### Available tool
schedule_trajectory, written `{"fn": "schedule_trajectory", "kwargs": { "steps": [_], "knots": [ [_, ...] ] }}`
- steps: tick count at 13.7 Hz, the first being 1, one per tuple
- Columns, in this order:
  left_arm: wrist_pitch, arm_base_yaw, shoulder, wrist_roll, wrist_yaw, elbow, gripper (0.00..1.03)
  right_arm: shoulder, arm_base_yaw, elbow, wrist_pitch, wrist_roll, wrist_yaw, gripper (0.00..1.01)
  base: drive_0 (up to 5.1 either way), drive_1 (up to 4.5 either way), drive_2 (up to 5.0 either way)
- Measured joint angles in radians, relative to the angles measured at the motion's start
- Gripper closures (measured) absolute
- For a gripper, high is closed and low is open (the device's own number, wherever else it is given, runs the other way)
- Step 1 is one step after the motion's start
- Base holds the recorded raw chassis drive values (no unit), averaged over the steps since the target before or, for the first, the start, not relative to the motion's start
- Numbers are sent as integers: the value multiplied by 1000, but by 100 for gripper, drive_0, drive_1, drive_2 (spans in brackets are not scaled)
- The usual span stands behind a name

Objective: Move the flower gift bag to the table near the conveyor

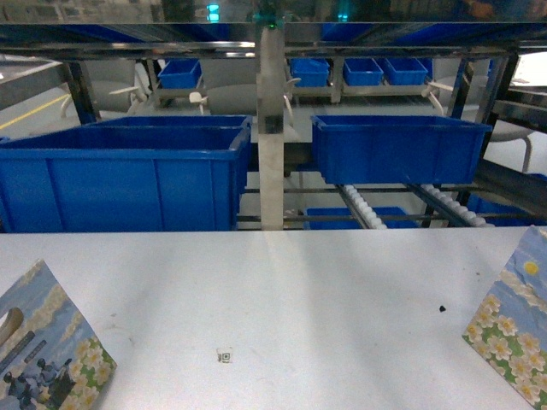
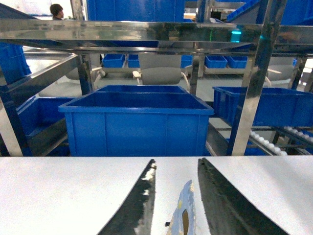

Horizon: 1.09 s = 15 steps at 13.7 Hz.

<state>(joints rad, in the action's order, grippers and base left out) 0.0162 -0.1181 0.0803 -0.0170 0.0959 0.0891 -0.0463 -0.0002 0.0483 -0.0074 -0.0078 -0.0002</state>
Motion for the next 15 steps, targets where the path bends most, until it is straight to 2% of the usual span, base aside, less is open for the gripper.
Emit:
{"fn": "schedule_trajectory", "kwargs": {
  "steps": [1,2,3,12,13,15],
  "knots": [
    [-3,105,-14,0,-75,-10,88,19,0,-12,10,0,0,85,0,0,0],
    [-4,126,-20,0,-85,-19,102,42,0,-35,-3,-1,-1,100,0,0,0],
    [-5,115,-27,2,-99,-29,101,42,0,-35,2,0,0,99,0,0,0],
    [-12,118,-71,3,-97,-74,101,42,0,-35,3,0,0,99,0,0,0],
    [-12,118,-71,3,-97,-74,92,42,0,-35,3,0,0,92,0,0,0],
    [-12,118,-71,3,-97,-74,65,42,0,-35,3,0,0,65,0,0,0]
  ]
}}
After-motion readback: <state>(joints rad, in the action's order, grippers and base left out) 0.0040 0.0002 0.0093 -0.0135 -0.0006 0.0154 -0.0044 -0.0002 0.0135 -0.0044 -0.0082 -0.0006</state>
